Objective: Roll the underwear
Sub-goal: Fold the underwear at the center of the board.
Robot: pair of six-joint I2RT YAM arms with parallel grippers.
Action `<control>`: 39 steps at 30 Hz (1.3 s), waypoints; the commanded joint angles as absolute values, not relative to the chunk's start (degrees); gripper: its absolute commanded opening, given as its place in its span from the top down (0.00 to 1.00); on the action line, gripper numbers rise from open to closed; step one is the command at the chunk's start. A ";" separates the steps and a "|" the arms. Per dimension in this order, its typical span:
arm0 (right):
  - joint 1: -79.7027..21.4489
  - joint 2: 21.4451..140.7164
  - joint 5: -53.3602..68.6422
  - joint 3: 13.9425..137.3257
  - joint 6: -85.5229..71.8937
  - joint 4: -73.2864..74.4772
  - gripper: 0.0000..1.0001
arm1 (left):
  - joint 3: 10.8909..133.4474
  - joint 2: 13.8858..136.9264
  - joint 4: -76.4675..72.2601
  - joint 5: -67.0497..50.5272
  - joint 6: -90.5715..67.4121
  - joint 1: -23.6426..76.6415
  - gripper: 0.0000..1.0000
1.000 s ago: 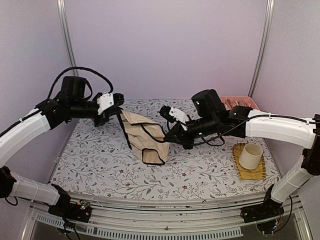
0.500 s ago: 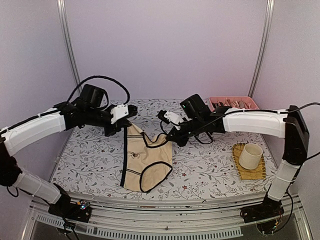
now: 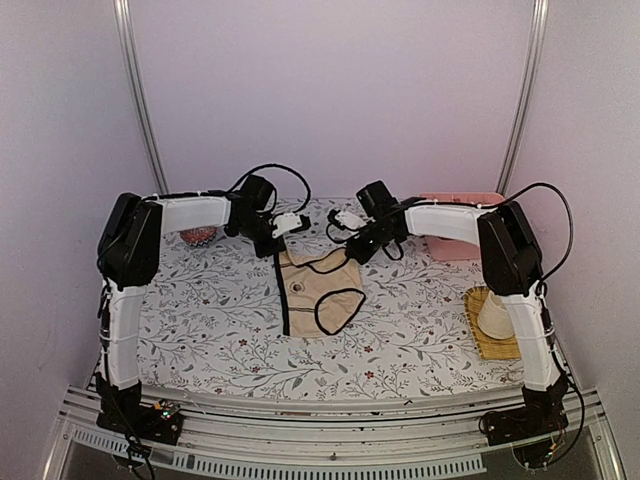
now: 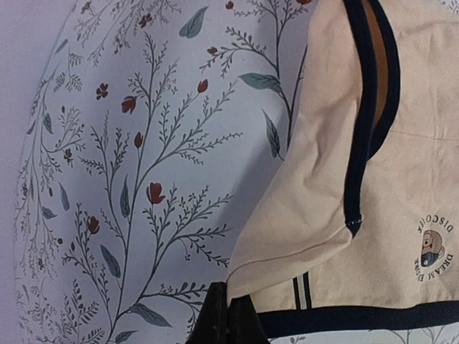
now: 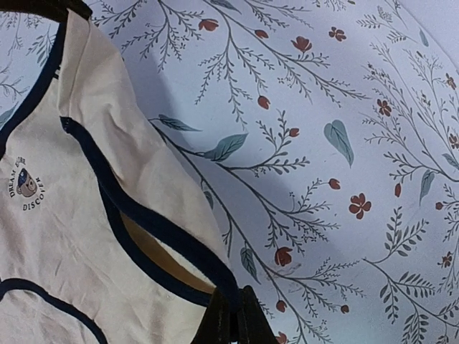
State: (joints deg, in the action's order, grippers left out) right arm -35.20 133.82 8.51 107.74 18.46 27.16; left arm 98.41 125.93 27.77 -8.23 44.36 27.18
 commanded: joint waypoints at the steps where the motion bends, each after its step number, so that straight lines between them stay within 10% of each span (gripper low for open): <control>1: -34.30 133.32 12.19 109.82 22.20 28.40 0.98 | 100.84 125.93 30.67 -8.67 44.78 27.22 1.00; 20: -35.85 119.42 12.74 91.80 29.00 20.20 0.96 | 92.08 113.21 35.77 -26.33 41.01 27.20 1.00; 28: -39.25 116.42 9.54 86.41 30.62 17.02 0.55 | 84.42 108.00 33.64 -29.62 41.61 27.60 1.00; 39: -47.35 112.14 0.20 77.73 40.39 -2.46 0.33 | 86.33 110.19 32.61 -27.20 37.16 27.77 1.00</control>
